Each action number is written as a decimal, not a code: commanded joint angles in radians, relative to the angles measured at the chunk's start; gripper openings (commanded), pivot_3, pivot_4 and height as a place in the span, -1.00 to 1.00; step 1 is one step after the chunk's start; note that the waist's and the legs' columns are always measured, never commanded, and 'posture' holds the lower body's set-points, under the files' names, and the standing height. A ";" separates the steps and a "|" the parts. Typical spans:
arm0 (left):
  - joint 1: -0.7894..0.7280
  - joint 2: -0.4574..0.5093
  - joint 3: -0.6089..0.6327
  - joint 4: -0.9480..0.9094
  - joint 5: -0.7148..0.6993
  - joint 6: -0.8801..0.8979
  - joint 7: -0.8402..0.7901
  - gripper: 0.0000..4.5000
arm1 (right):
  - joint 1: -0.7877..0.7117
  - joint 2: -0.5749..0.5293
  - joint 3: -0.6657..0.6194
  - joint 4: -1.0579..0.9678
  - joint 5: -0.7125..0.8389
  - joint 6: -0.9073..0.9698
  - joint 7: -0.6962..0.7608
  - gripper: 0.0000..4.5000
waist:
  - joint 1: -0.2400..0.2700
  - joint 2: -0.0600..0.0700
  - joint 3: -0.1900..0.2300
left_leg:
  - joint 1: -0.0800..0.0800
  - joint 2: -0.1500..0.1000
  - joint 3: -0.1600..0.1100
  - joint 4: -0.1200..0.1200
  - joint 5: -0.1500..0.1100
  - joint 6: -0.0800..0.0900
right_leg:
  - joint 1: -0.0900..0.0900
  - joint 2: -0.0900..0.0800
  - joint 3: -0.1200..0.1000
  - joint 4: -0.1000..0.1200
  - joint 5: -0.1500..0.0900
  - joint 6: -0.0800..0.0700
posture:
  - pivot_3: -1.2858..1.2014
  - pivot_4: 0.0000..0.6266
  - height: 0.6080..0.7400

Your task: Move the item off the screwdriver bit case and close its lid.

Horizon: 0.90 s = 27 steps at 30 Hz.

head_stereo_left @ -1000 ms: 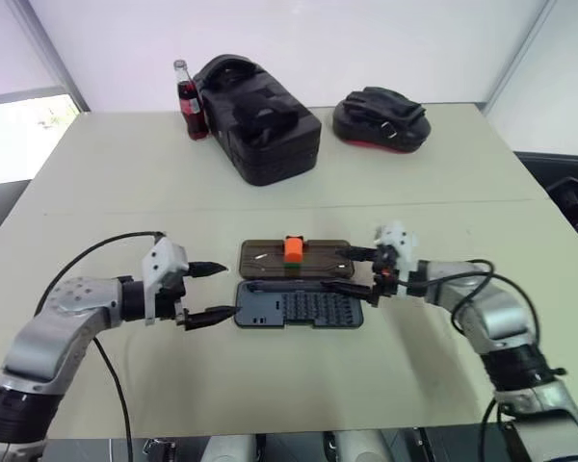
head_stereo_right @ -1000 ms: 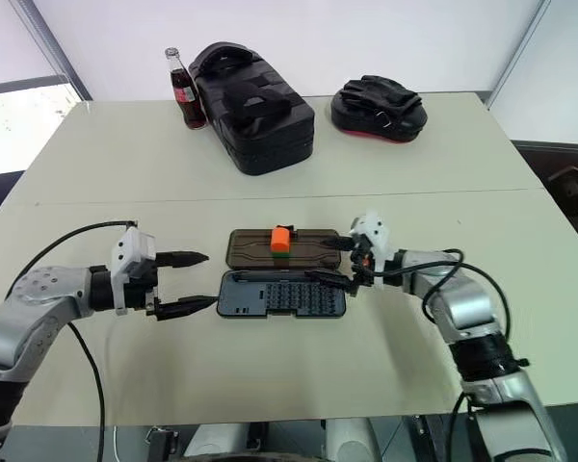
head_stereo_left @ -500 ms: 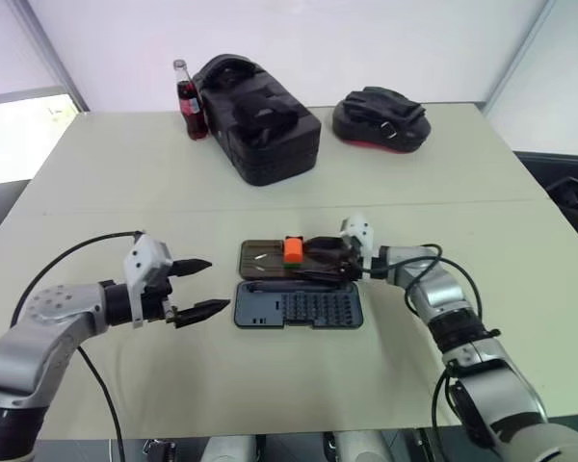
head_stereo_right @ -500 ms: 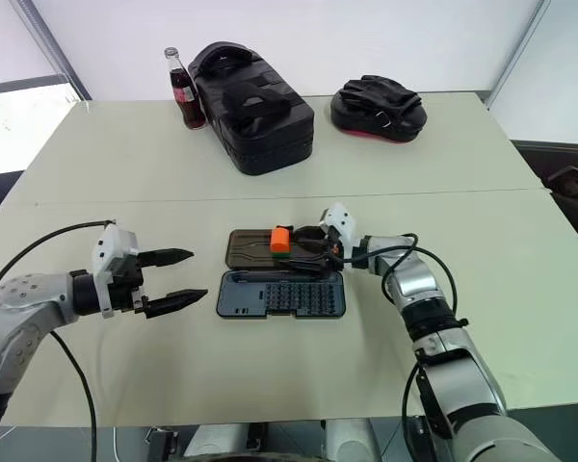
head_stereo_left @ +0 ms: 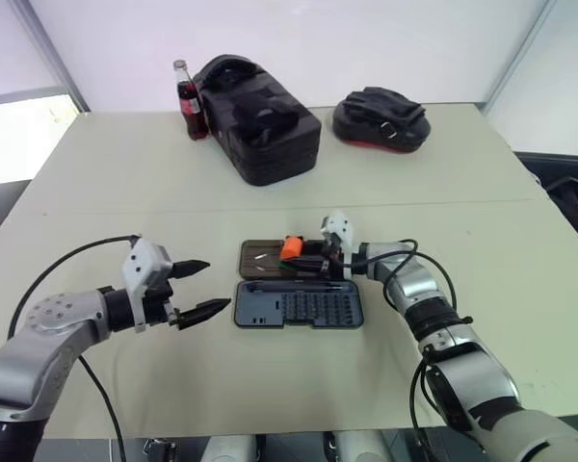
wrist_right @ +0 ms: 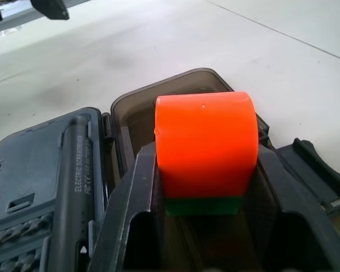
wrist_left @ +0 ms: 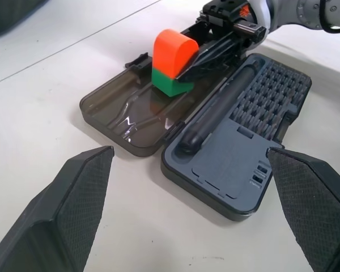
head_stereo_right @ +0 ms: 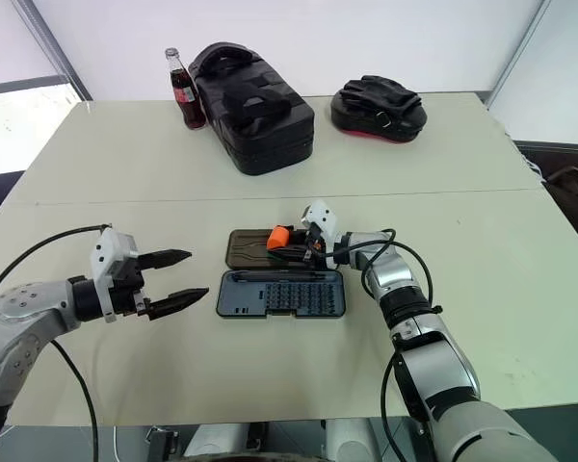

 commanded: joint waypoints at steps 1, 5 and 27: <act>-0.014 -0.002 0.018 -0.011 0.005 -0.022 0.005 1.00 | -0.005 -0.007 -0.016 -0.026 -0.009 -0.010 -0.003 -0.42 | 0.000 0.000 0.000 | 0.000 0.000 0.000 0.000 0.000 0.000 | 0.000 0.000 0.000 0.000 0.000 0.000 | 0.03 -0.52 1.00; -0.019 -0.006 0.016 -0.008 0.006 -0.026 0.010 1.00 | -0.030 -0.038 -0.090 -0.105 0.050 0.068 -0.040 -0.42 | 0.000 0.001 0.000 | 0.000 0.000 0.000 0.000 0.000 0.000 | 0.000 0.000 0.000 0.000 0.000 0.000 | 0.03 -0.52 1.00; -0.306 -0.131 -0.191 0.102 0.037 -0.049 -0.031 1.00 | -0.129 -0.445 -0.247 0.394 -0.236 -0.092 -0.609 -0.42 | -0.005 0.001 0.001 | 0.001 -0.002 0.004 -0.001 0.000 0.000 | 0.000 0.001 0.004 -0.002 0.000 0.000 | 0.03 -0.52 1.00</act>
